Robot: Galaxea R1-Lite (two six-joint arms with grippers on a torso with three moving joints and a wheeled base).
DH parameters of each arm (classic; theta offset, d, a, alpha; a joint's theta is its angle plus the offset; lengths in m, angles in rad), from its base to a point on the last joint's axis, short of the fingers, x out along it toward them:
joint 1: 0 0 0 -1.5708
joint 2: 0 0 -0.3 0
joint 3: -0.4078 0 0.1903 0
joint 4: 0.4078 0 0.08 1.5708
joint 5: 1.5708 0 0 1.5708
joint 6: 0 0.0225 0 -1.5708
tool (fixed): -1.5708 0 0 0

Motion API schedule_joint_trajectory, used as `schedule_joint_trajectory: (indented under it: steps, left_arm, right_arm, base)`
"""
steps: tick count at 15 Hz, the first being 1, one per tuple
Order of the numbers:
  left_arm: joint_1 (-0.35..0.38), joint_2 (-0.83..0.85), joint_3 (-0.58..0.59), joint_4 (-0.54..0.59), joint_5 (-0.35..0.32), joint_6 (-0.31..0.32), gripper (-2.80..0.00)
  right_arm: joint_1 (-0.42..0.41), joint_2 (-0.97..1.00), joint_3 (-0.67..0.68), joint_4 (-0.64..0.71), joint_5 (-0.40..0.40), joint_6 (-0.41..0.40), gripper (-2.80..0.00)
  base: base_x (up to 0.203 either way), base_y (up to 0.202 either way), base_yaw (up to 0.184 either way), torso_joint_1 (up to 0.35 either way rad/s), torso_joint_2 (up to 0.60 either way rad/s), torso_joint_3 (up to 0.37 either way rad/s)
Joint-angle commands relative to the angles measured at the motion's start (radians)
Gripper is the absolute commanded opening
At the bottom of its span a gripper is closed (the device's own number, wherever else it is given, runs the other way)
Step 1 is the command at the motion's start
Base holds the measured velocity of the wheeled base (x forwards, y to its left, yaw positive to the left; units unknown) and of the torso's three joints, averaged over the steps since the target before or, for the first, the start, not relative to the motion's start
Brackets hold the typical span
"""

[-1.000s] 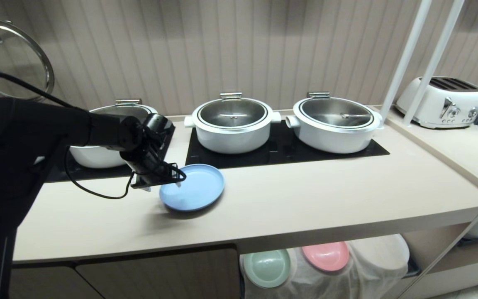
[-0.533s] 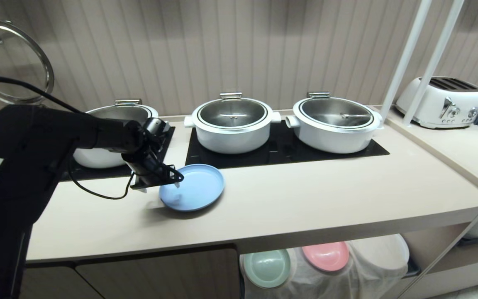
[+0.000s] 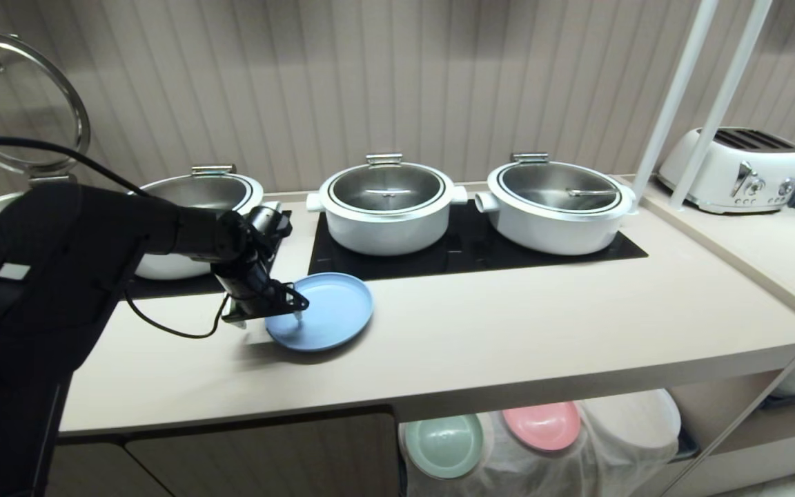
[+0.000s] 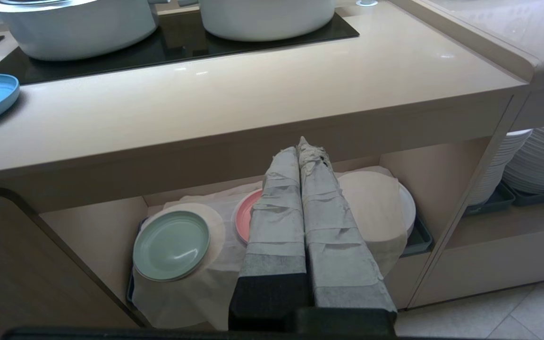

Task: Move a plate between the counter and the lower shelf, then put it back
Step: Pick up the plate

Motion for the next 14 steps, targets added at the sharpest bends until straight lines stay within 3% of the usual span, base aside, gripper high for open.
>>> schedule_joint_trajectory:
  steps: [1,11,12,13,14]
  left_arm:
    - [0.0,0.006,0.003,0.003,0.002,-0.003,0.0]
    - [-0.003,0.008,0.011,0.003,0.0,-0.007,0.0]
    - [-0.003,0.008,0.013,0.003,0.0,-0.007,-0.28]
    - [-0.003,0.01,0.011,0.003,0.001,-0.007,-2.8]
    - [-0.003,0.01,0.008,0.002,0.0,-0.007,-2.8]
  right_arm:
    - [-0.001,0.0,0.0,-0.001,0.0,0.001,-2.8]
    - [0.0,0.0,0.0,0.0,0.0,0.001,-2.8]
    - [-0.001,0.0,0.0,0.0,0.0,0.001,-2.8]
    - [0.0,0.0,0.0,0.0,-0.002,0.001,-2.8]
    - [0.0,0.0,0.0,0.0,0.0,0.001,-2.8]
  base:
    - [0.0,0.0,0.0,0.0,0.0,0.0]
    - [0.0,0.0,0.0,0.0,0.0,0.0]
    - [0.0,0.0,0.0,0.0,0.0,0.0]
    - [0.0,0.0,0.0,0.0,0.0,0.0]
    - [0.0,0.0,0.0,0.0,0.0,0.0]
